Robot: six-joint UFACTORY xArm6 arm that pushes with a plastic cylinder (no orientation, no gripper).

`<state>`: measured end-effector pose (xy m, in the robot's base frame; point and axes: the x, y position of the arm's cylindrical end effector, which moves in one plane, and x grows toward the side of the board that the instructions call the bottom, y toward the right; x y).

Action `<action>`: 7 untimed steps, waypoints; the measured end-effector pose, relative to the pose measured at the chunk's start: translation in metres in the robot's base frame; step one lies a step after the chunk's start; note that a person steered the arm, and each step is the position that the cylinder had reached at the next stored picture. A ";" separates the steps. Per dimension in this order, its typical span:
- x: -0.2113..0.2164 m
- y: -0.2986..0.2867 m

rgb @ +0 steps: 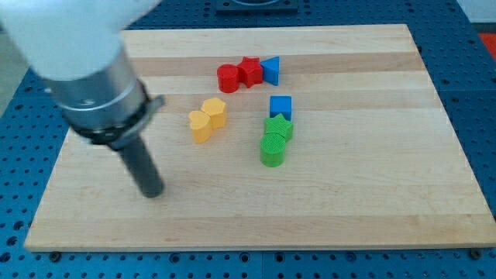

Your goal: Keep arm in between yellow blocks

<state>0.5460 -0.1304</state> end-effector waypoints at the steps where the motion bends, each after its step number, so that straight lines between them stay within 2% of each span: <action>1: -0.002 0.013; 2: -0.020 0.031; 4: -0.084 0.046; 6: -0.095 0.047; 7: -0.127 0.047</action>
